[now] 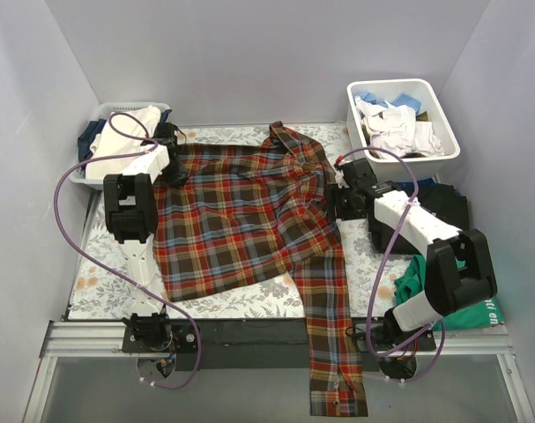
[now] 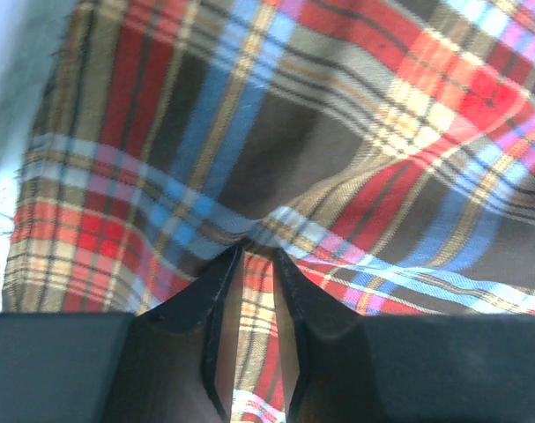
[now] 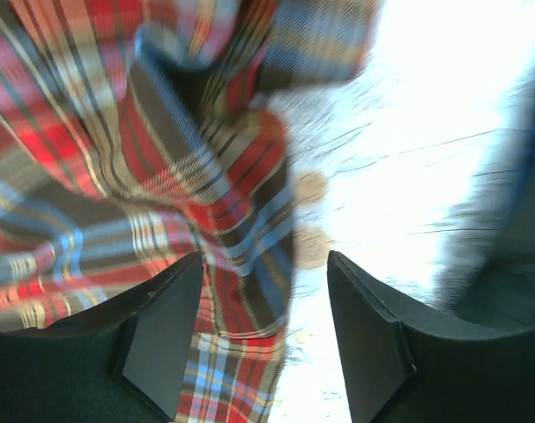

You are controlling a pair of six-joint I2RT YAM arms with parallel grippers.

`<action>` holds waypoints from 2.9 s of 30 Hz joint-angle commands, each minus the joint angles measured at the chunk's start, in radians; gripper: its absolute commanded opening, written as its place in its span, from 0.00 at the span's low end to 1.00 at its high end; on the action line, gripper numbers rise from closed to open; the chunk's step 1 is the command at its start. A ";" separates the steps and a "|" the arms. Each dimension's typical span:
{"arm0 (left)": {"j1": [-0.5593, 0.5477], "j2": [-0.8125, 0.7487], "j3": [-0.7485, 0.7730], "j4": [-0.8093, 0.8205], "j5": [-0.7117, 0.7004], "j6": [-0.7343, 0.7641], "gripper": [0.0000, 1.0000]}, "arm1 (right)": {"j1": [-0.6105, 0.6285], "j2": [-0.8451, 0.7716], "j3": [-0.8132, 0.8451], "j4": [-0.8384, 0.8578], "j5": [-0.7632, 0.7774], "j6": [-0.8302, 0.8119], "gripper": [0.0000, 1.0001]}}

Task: Fold and stack the long sleeve shirts
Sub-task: Flatten the shirt out

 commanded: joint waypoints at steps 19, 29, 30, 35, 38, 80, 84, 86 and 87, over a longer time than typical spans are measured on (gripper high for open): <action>-0.017 -0.192 -0.077 0.079 0.275 0.043 0.53 | 0.036 -0.216 -0.315 -0.261 -0.009 0.122 0.52; -0.069 -0.337 -0.283 0.096 0.240 0.021 0.56 | 0.025 -0.187 0.019 -0.082 0.146 0.082 0.59; -0.072 -0.340 -0.326 0.084 0.228 0.015 0.56 | 0.019 -0.129 0.094 -0.084 0.099 0.076 0.59; -0.077 -0.368 -0.452 0.085 0.196 -0.032 0.56 | 0.001 0.214 0.275 -0.061 -0.140 0.026 0.60; -0.075 -0.344 -0.450 0.071 0.107 -0.060 0.56 | -0.001 0.322 0.367 -0.064 -0.144 0.003 0.66; 0.003 -0.719 -0.628 -0.082 0.104 -0.087 0.69 | -0.134 -0.024 0.072 -0.110 -0.226 0.006 0.72; 0.012 -0.782 -0.734 -0.133 0.088 -0.129 0.69 | -0.134 -0.052 -0.008 -0.108 -0.289 -0.002 0.72; 0.014 -0.784 -0.785 -0.154 0.082 -0.155 0.69 | -0.133 -0.046 -0.036 -0.102 -0.312 -0.007 0.72; 0.045 -0.781 -0.797 -0.160 0.076 -0.163 0.69 | -0.131 -0.043 -0.042 -0.096 -0.334 -0.008 0.72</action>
